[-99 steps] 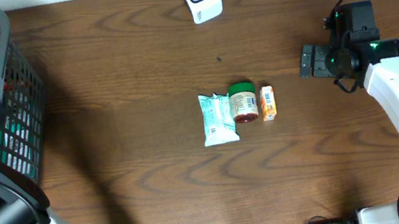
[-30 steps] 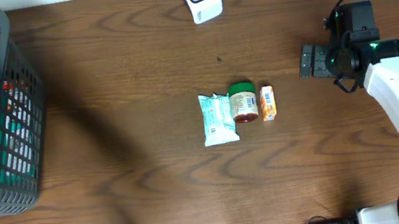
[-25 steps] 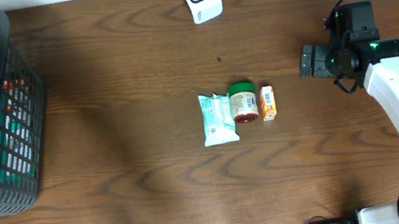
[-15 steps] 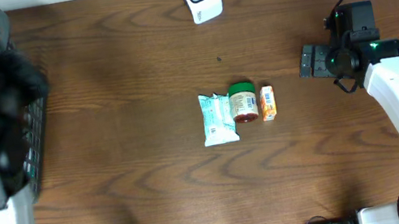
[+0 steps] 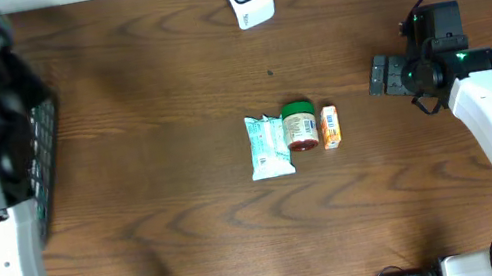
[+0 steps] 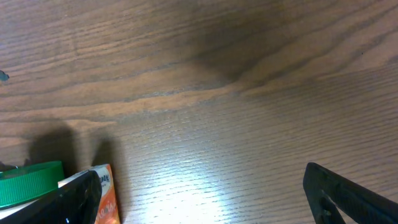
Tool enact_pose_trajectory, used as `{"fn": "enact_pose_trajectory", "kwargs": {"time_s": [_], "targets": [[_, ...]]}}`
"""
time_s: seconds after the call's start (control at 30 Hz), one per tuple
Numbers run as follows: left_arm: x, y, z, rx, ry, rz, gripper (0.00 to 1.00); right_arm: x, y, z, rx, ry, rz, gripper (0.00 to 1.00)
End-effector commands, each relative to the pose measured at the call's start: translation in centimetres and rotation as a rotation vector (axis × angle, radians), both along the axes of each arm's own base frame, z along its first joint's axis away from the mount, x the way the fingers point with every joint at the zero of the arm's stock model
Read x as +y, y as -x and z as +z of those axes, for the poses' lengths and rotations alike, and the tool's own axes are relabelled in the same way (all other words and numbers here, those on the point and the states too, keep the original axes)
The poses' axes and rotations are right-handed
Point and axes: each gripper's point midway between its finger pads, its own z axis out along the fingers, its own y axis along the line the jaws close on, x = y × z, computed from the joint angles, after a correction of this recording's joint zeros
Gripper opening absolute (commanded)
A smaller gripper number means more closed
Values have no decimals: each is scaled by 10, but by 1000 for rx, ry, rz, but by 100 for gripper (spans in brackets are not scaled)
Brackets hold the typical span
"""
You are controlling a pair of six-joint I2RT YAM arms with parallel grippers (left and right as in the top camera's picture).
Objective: Scan the item barcode
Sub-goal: 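Reach the left gripper into the basket toward the red snack bag, then grasp the red snack bag with the left gripper and lift it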
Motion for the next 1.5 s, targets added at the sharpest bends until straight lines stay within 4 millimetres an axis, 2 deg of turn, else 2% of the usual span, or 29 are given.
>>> {"fn": "enact_pose_trajectory", "kwargs": {"time_s": [0.0,0.07,0.13,0.27,0.37,0.4,0.47,0.53,0.57,0.67,0.77,0.9,1.13,1.33,1.47], "targets": [[53,20,21,-53,-45,166,69,-3,-3,10,-26,12,1,99],[80,29,17,-47,-36,240,75,-3,-3,10,-26,12,1,99],[97,33,9,-26,-19,282,75,-3,-3,10,-26,12,1,99],[139,43,-26,62,39,416,76,-3,-3,10,-26,13,1,99],[163,38,-67,153,107,478,76,-3,-3,10,-26,12,1,99],[171,33,-89,212,127,490,80,-3,-3,10,-26,12,1,99],[180,31,-115,287,151,499,85,-3,-3,10,-26,13,1,99],[186,31,-143,370,184,511,88,-3,-3,10,-26,12,1,99],[189,33,-167,443,213,519,89,-3,-3,10,-26,13,1,99],[193,37,-210,572,264,528,89,-3,-3,10,-26,12,1,99],[196,37,-244,661,296,526,93,-3,-3,10,-26,12,1,99],[197,36,-280,750,323,510,94,-3,-3,10,-26,12,1,99],[196,37,-317,834,355,505,94,-3,-3,10,-26,12,1,99],[195,44,-338,876,373,507,93,-3,-3,10,-26,12,1,99],[200,46,-339,867,377,521,77,-3,-3,10,-26,13,1,99]]}}
